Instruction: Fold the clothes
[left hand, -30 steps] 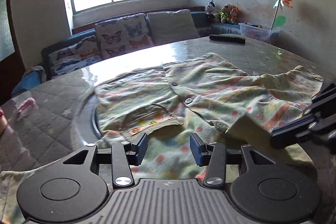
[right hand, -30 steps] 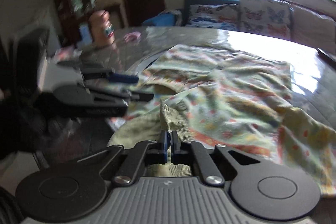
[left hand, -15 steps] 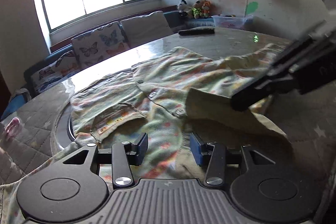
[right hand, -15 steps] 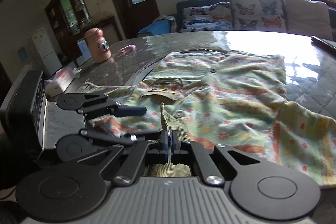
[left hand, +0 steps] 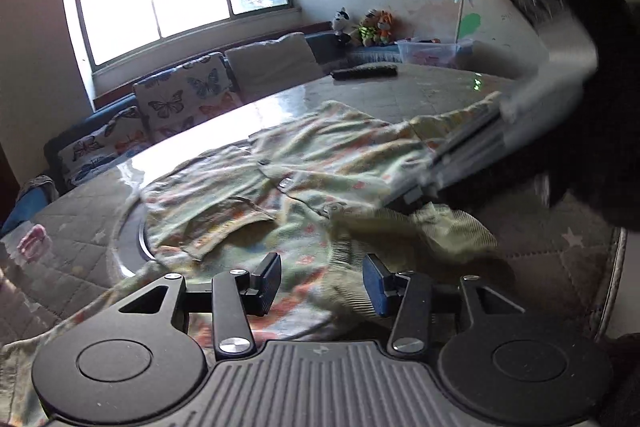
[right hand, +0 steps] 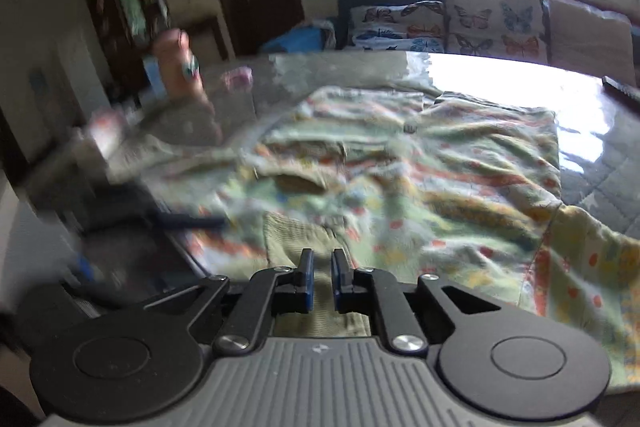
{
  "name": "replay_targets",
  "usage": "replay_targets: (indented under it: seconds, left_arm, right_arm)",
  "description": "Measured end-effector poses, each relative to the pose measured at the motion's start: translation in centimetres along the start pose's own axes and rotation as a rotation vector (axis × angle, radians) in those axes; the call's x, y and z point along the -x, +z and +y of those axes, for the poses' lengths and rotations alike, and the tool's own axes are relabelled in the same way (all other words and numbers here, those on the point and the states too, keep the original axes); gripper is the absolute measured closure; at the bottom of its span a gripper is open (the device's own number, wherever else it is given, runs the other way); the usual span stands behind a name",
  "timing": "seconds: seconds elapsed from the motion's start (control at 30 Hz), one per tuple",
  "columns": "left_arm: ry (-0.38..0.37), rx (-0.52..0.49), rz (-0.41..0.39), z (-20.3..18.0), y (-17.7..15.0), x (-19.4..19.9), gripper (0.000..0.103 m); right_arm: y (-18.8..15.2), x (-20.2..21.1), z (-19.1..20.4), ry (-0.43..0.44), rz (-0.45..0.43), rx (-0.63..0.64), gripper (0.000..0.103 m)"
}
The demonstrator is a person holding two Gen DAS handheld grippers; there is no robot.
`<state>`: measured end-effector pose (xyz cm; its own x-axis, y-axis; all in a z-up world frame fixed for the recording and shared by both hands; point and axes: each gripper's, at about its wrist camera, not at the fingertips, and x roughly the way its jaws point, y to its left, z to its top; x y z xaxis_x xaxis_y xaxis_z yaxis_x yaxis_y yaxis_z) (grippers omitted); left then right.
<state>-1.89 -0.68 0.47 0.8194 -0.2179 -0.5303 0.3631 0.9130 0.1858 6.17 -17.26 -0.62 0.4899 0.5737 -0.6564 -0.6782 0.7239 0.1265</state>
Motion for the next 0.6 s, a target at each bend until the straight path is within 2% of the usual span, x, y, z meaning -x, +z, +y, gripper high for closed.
replay_targets:
  seconds: [0.07,0.13,0.17,0.3,0.43,0.6]
  left_arm:
    - [0.018,0.025,-0.016,0.9,0.5,0.7,0.054]
    - [0.023,0.053,-0.037,1.6,1.2,1.1,0.054]
    - [0.018,0.064,-0.045,1.7,1.6,0.9,0.054]
    - [0.000,0.101,-0.064,1.6,2.9,-0.4,0.054]
    - [-0.025,0.100,-0.047,0.5,3.4,-2.2,0.054]
    - [-0.080,0.063,-0.034,-1.1,3.8,-3.6,0.054]
  right_arm:
    - [-0.7,-0.3,1.1,-0.026,0.009,0.081,0.091]
    - [-1.2,-0.5,2.2,-0.047,0.015,0.152,0.083]
    - [-1.3,-0.3,2.2,-0.042,0.013,0.148,0.081]
    - [-1.2,0.5,1.0,-0.020,0.000,0.057,0.078]
    - [-0.9,1.1,-2.3,-0.103,-0.036,-0.035,0.068]
    - [-0.6,1.9,-6.4,-0.205,-0.082,-0.151,0.068]
